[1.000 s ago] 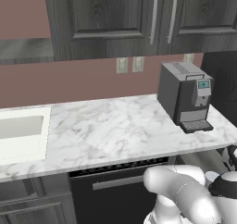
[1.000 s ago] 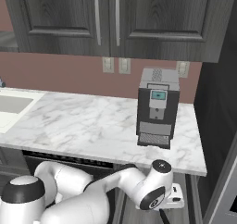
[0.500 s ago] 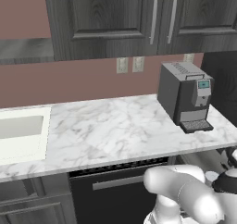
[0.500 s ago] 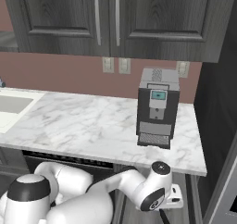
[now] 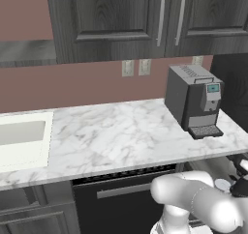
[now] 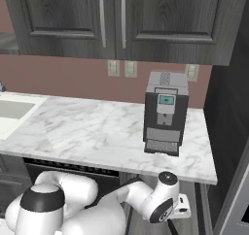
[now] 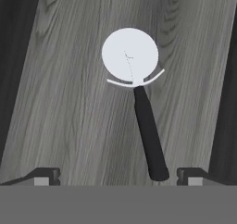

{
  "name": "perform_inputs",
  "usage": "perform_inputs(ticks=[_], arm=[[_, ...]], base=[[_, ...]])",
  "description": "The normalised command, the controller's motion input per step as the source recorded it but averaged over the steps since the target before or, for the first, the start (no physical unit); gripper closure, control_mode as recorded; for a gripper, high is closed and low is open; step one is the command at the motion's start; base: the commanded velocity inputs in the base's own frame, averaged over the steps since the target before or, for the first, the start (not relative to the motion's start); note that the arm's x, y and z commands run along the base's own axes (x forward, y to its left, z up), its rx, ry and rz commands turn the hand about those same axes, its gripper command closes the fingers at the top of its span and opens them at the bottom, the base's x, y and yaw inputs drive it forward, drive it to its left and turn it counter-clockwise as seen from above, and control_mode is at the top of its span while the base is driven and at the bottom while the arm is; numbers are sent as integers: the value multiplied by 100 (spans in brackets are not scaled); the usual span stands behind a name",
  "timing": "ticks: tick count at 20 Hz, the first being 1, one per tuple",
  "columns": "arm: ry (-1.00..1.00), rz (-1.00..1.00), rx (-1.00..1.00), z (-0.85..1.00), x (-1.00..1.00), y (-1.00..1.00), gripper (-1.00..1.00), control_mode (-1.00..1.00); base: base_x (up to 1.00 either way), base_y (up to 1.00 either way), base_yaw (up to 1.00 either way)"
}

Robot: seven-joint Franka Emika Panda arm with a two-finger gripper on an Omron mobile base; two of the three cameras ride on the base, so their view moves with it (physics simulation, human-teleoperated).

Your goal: Take the pizza cutter from the drawer on the right and place it on the dining counter for cutting.

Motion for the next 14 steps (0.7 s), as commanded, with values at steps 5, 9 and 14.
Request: perform_inputs(ticks=[5,9,14], arm=[[0,0,0,-18,19,0,-100,-100],[0,0,0,-16,9,-2,-100,-100],[0,0,0,-16,2,-1,-100,-100]], base=[[0,0,0],[0,0,0],[0,0,0]])
